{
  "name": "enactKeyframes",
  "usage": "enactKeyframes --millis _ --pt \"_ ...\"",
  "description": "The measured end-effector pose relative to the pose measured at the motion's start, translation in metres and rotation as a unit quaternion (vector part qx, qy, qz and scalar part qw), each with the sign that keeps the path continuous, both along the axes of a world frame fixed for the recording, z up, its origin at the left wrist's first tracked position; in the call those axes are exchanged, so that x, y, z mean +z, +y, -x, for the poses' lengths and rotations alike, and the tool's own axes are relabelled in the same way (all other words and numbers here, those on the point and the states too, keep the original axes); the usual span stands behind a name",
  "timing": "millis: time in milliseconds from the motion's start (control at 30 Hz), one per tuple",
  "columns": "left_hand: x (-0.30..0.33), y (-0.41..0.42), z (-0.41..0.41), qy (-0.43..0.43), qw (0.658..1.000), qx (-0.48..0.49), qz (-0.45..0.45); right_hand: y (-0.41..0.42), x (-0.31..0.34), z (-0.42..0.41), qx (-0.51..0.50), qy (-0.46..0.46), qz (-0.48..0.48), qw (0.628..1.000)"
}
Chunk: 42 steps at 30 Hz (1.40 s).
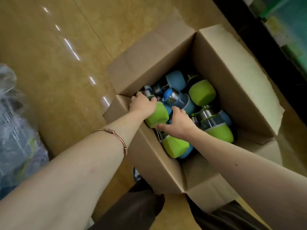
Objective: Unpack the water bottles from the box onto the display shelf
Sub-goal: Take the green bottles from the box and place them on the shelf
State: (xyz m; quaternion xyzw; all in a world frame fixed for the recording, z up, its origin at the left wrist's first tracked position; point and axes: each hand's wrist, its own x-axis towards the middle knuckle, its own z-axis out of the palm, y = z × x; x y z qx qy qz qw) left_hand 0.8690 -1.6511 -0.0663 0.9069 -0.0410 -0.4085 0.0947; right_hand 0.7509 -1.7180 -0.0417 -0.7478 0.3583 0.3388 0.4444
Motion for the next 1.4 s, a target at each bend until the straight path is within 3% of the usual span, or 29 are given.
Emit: enactKeyframes --millis 300,500,633,867,1100,1400 --pt "-0.058 -0.013 -0.011 -0.017 1.000 0.020 -0.013 0.013 -0.057 -0.009 -0.079 0.020 -0.034 0.996" --pt "-0.088 -0.003 -0.017 0.008 0.991 0.135 -0.019 0.025 -0.076 -0.018 -0.127 0.018 -0.056 0.990" --pt "-0.094 -0.005 -0.026 0.046 0.975 0.217 0.008 0.026 -0.082 -0.023 -0.176 0.004 -0.078 0.981" --pt "-0.104 -0.005 -0.031 0.066 0.966 0.240 0.070 0.022 -0.088 -0.031 -0.156 -0.004 -0.052 0.986" --pt "-0.041 0.004 -0.005 0.103 0.944 0.283 0.135 0.019 -0.041 -0.003 -0.139 -0.024 -0.025 0.990" --pt "0.109 0.005 0.034 0.173 0.885 0.360 0.238 -0.006 0.111 0.035 -0.086 -0.053 0.010 0.995"
